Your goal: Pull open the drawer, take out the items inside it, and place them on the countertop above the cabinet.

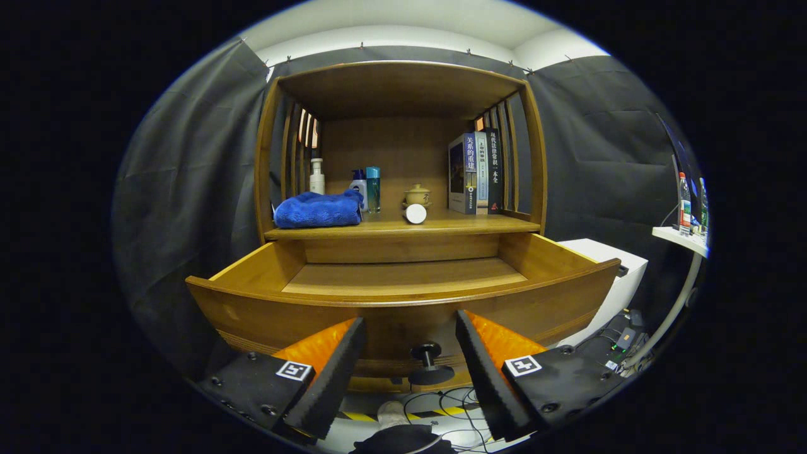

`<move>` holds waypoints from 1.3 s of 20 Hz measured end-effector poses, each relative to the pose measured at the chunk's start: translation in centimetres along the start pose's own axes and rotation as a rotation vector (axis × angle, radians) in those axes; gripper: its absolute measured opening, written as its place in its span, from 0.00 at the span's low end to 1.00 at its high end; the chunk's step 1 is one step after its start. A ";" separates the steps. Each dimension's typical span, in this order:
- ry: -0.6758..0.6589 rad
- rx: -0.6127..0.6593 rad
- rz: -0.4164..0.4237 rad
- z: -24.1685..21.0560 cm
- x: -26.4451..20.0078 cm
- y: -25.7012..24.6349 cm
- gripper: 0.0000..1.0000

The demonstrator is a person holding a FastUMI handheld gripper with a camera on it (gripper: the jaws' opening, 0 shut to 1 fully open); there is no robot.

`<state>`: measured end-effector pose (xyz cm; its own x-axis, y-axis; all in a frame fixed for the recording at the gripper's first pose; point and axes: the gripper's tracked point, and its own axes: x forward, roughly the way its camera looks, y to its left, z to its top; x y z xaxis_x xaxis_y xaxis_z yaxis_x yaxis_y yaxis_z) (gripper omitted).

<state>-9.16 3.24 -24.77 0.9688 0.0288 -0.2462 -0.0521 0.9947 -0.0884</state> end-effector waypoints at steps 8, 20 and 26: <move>0.000 0.022 -0.012 2.2 4.9 0.7 0.96; 0.018 0.000 -0.006 3.3 9.6 0.8 0.96; 0.028 0.002 -0.010 3.9 12.4 1.2 0.96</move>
<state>3.71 5.15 -24.16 0.9621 0.0161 -0.2722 -0.0418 0.9952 -0.0888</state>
